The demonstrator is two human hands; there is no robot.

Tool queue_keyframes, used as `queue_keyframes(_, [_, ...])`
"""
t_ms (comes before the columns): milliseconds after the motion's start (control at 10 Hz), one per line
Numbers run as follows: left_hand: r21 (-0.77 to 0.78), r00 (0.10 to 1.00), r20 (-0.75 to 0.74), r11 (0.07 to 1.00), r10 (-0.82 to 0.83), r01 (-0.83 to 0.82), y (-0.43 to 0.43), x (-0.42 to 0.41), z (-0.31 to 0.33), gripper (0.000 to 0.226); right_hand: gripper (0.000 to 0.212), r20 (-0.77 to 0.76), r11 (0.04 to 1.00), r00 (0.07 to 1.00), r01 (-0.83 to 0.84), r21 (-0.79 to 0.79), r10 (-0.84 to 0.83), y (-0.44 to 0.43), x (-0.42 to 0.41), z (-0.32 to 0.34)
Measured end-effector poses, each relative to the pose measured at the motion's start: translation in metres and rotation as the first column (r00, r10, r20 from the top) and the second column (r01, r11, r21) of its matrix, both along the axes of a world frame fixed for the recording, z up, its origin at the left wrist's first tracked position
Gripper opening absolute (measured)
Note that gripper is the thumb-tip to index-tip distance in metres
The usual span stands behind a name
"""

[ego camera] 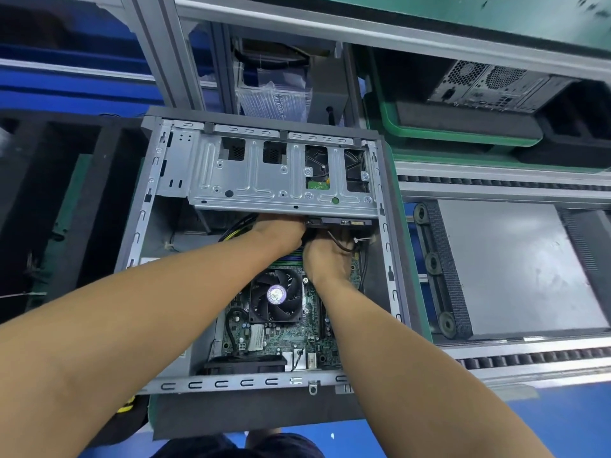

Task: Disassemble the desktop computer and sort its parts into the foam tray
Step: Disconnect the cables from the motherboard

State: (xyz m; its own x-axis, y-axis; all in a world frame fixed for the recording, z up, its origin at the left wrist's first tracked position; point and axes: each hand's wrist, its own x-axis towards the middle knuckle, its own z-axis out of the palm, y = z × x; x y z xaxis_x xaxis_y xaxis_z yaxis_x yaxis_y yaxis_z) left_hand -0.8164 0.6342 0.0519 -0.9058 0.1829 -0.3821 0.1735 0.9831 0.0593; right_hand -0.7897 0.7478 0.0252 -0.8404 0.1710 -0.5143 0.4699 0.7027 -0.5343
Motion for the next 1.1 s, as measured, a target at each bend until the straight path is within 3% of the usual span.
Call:
queue_keyframes(100, [0.030, 1.000, -0.029, 1.000, -0.001, 0.002, -0.001, 0.001, -0.003, 0.028, 0.036, 0.117, 0.986, 0.983, 0.152, -0.068, -0.144, -0.004, -0.003, 0.001])
queue_keyframes(200, [0.090, 0.999, -0.035, 0.996, 0.001, 0.002, -0.003, 0.000, -0.001, 0.032, 0.036, 0.114, 0.977, 0.979, 0.180, -0.114, -0.167, -0.004, -0.002, 0.007])
queue_keyframes(300, [0.107, 0.999, -0.042, 0.994, 0.007, -0.002, -0.004, 0.001, -0.001, 0.031, 0.031, 0.093, 0.979, 0.982, 0.176, -0.103, -0.167, -0.002, -0.003, 0.007])
queue_keyframes(500, [0.068, 0.994, -0.094, 0.996, -0.050, 0.057, -0.006, 0.005, -0.004, 0.025, 0.047, 0.018, 0.976, 0.991, 0.133, -0.173, -0.132, 0.001, 0.000, 0.005])
queue_keyframes(700, [0.091, 0.986, -0.150, 0.991, -0.079, 0.093, -0.011, -0.001, -0.003, 0.026, 0.050, 0.032, 0.988, 0.993, 0.116, -0.104, -0.113, 0.002, -0.004, -0.005])
queue_keyframes(800, [0.094, 0.987, -0.144, 0.992, -0.074, 0.088, -0.010, 0.001, -0.003, 0.024, 0.032, 0.023, 0.983, 0.983, 0.183, -0.032, -0.182, -0.001, -0.008, -0.002])
queue_keyframes(900, [0.065, 0.983, -0.151, 0.992, -0.100, 0.111, -0.007, 0.005, -0.003, 0.022, 0.035, -0.019, 0.937, 0.938, 0.345, -0.052, -0.347, -0.005, -0.006, -0.003])
queue_keyframes(1000, [0.067, 0.974, -0.193, 0.989, -0.118, 0.133, -0.007, 0.005, -0.003, 0.021, 0.025, -0.033, 0.938, 0.940, 0.336, -0.083, -0.339, -0.006, -0.005, -0.004])
queue_keyframes(1100, [0.087, 0.977, -0.187, 0.989, -0.105, 0.123, -0.008, 0.005, -0.003, 0.020, 0.032, -0.123, 0.975, 0.967, 0.224, -0.016, -0.224, -0.001, -0.004, 0.000])
